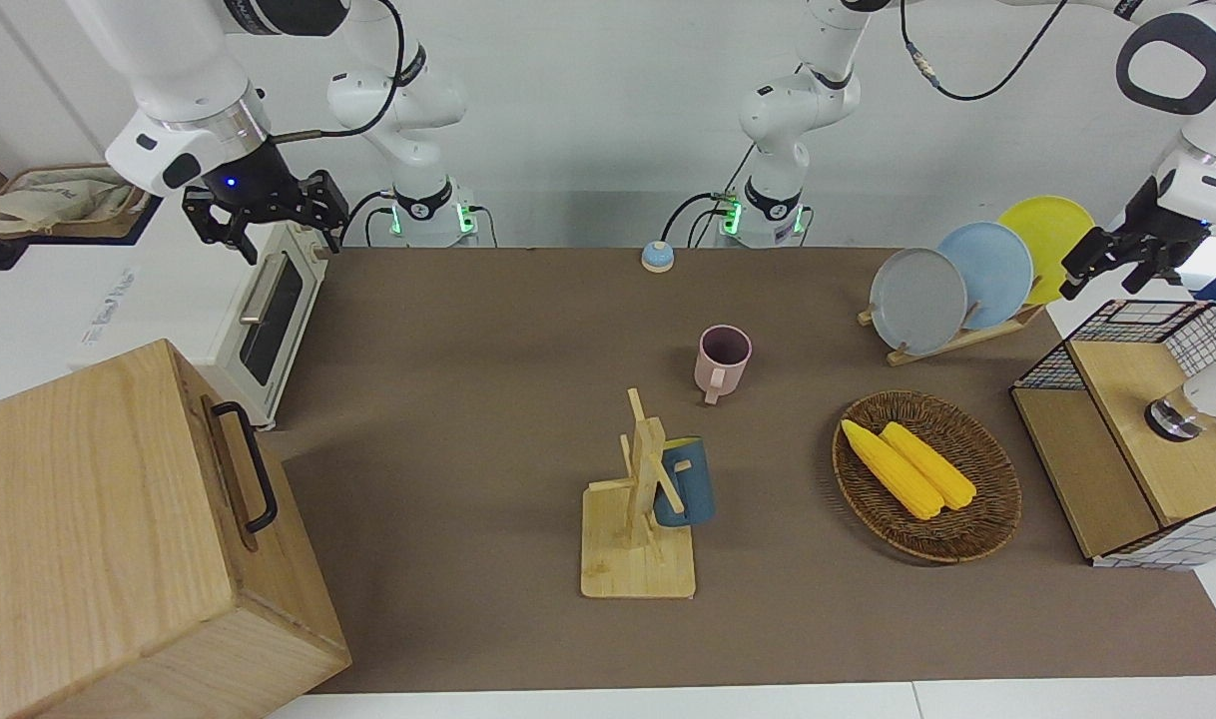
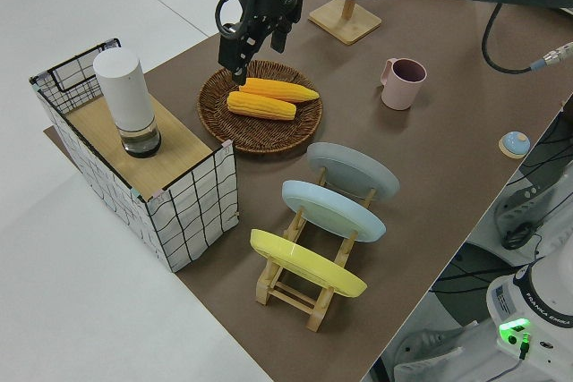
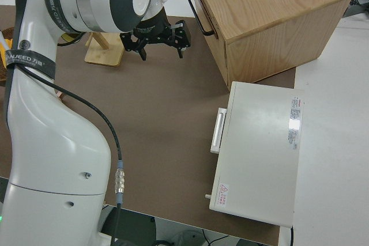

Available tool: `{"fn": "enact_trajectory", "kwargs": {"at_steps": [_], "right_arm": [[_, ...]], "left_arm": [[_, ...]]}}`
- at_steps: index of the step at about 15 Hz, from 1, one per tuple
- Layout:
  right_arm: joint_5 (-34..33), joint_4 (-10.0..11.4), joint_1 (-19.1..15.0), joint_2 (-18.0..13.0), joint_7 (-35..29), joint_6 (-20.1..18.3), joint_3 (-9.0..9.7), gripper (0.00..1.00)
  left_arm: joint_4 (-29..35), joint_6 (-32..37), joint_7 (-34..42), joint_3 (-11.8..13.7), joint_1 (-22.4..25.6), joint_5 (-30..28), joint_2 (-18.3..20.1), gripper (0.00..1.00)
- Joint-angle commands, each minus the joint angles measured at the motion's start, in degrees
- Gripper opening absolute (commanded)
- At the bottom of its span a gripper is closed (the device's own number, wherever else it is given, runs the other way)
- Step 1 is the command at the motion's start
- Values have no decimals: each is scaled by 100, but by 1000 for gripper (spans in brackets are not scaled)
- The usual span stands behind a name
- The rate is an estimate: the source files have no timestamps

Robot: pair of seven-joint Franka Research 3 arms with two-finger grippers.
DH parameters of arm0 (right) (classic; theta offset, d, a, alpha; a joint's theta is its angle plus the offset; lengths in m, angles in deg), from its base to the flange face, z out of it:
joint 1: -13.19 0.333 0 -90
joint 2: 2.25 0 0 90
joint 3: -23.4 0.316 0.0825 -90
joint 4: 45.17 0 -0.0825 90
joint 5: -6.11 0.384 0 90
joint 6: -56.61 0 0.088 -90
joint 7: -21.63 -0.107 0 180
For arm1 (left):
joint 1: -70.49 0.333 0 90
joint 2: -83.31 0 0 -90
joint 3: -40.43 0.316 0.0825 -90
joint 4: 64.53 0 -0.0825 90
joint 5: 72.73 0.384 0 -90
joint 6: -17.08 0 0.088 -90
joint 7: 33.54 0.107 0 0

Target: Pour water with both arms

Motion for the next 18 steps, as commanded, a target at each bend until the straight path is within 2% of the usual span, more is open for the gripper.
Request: {"fn": "enact_trajectory", "kwargs": {"at_steps": [1, 3, 4, 7, 15, 18], "right_arm": [[78, 135, -24, -118, 71, 21, 17, 990], [78, 135, -24, -109, 71, 21, 17, 990], [78, 135, -24, -118, 71, 21, 17, 990], [78, 135, -24, -118, 71, 21, 17, 990], [78, 135, -24, -118, 71, 21, 17, 990], [78, 135, -24, -118, 71, 21, 17, 987]], "left_arm": [[186, 411, -238, 39, -328, 164, 299, 1000], [344, 491, -500, 21, -530, 173, 475, 1000], [449, 561, -641, 30, -827, 164, 615, 1000], [415, 781, -950, 109, -1478, 155, 678, 1000], [371, 869, -1064, 144, -2314, 155, 704, 1000], [371, 869, -1056, 380, -2744, 155, 704, 1000]]}}
